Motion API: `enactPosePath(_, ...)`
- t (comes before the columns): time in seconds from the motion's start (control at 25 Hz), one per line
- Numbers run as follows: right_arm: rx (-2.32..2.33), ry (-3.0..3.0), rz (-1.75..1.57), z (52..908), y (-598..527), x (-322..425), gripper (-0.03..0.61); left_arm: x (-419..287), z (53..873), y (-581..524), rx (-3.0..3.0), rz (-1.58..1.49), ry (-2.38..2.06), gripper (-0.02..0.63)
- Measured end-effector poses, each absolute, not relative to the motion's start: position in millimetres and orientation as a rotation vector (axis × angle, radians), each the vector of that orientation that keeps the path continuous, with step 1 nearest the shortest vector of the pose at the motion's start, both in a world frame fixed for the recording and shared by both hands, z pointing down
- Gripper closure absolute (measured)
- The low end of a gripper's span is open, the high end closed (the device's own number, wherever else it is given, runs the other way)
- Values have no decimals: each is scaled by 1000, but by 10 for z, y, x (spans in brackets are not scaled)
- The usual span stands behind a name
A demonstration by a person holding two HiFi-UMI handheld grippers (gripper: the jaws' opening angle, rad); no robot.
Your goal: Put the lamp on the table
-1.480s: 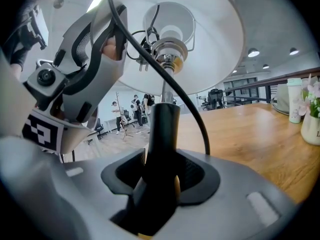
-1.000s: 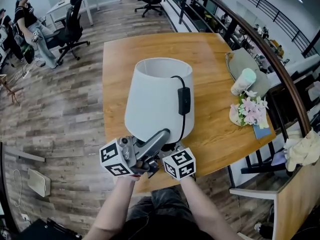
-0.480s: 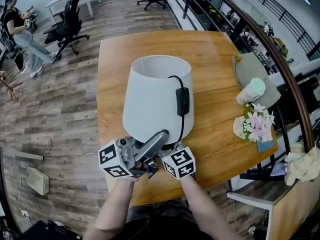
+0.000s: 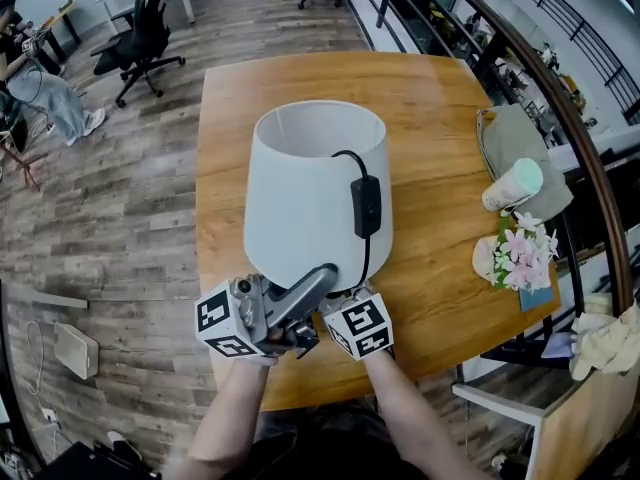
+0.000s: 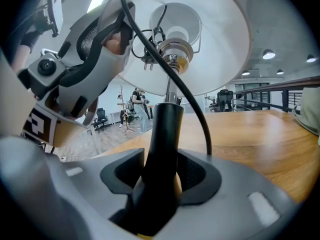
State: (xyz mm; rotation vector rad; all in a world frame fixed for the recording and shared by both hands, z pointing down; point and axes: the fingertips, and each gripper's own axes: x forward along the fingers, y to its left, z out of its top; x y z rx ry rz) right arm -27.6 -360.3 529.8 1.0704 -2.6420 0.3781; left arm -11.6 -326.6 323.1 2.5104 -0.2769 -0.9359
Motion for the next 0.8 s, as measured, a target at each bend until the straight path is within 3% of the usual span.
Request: enactPosePath(0.8, 1243, -2556, 388, 5243, -3268, -81, 374, -24, 3368, -2793, 2511, -887, -211, 606)
